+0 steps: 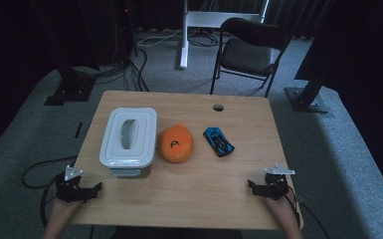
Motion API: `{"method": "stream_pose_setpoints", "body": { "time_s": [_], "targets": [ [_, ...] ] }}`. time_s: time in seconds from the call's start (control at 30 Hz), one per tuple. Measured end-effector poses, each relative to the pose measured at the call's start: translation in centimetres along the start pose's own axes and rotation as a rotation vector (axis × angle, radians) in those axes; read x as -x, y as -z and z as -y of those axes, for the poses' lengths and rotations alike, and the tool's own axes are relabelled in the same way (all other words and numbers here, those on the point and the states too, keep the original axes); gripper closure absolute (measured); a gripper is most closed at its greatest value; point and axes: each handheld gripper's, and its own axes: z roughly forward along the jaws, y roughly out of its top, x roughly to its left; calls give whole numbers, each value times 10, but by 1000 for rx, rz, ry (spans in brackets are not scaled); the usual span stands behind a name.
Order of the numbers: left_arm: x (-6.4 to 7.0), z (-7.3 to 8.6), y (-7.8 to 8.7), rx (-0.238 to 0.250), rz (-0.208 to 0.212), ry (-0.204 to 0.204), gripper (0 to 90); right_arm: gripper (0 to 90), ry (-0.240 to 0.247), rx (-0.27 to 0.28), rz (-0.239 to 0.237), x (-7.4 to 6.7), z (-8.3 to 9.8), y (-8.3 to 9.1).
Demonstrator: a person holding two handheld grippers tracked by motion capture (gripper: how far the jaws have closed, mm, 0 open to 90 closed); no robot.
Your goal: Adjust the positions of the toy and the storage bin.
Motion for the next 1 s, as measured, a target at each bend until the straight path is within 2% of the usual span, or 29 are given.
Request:
{"method": "stream_pose_setpoints", "body": {
  "time_s": [0.23,0.47,0.63,1.0],
  "targets": [
    [0,0,0,0,1,1,1,118,8,-30,-13,-1,-7,-3],
    [0,0,0,0,1,-1,0,119,15,-29,-30,-6,-17,-5],
    [0,0,0,0,0,-2,1,119,-9,11,-40,-4,-32,-5],
    [1,0,0,1,6,-4,1,118,11,43,-57,-12,-65,-17]
  ]
}}
